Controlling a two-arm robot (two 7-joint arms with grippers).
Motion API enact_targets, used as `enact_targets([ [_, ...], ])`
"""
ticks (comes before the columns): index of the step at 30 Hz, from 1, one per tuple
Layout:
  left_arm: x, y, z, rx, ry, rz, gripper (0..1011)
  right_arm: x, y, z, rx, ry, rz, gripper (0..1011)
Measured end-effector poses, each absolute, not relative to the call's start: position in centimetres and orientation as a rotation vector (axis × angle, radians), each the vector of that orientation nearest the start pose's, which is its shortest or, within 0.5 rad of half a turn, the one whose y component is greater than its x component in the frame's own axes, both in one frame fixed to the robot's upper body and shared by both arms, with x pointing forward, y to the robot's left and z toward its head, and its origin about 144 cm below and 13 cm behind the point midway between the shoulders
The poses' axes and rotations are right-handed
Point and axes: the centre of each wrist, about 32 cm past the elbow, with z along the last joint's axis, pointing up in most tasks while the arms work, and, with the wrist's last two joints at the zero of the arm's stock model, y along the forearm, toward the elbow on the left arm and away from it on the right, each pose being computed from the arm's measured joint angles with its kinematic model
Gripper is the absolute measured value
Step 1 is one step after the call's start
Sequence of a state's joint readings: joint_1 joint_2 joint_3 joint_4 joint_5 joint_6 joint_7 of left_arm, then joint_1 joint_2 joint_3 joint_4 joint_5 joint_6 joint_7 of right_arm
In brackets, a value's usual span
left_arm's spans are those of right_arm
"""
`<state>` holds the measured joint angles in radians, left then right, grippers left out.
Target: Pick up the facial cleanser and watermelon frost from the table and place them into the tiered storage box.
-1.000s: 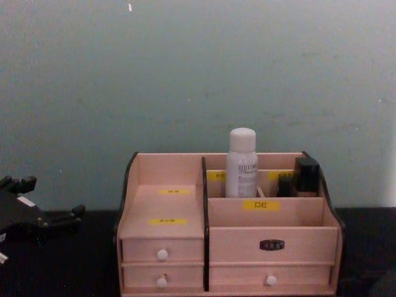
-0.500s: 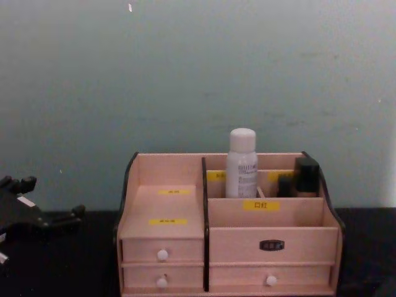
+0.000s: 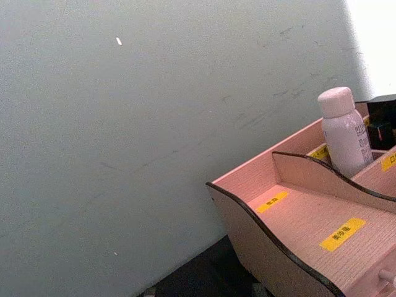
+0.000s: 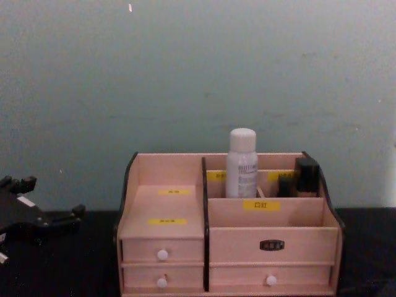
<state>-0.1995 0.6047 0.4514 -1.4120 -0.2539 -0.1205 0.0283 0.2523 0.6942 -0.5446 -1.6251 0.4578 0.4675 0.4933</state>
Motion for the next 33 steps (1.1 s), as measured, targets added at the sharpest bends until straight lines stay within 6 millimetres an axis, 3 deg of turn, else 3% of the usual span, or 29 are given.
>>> enact_targets([
  [11,48.86,30.97,113.98,0.304,-0.285,1.248,1001,48.37,-27.86,119.21,-0.566,0.208,-0.663,996],
  [22,48.86,30.97,113.98,0.304,-0.285,1.248,1002,48.4,-27.89,119.25,-0.563,0.209,-0.663,739],
  [33,48.86,30.97,113.98,0.304,-0.285,1.248,1001,48.4,-27.9,119.23,-0.562,0.211,-0.662,729],
])
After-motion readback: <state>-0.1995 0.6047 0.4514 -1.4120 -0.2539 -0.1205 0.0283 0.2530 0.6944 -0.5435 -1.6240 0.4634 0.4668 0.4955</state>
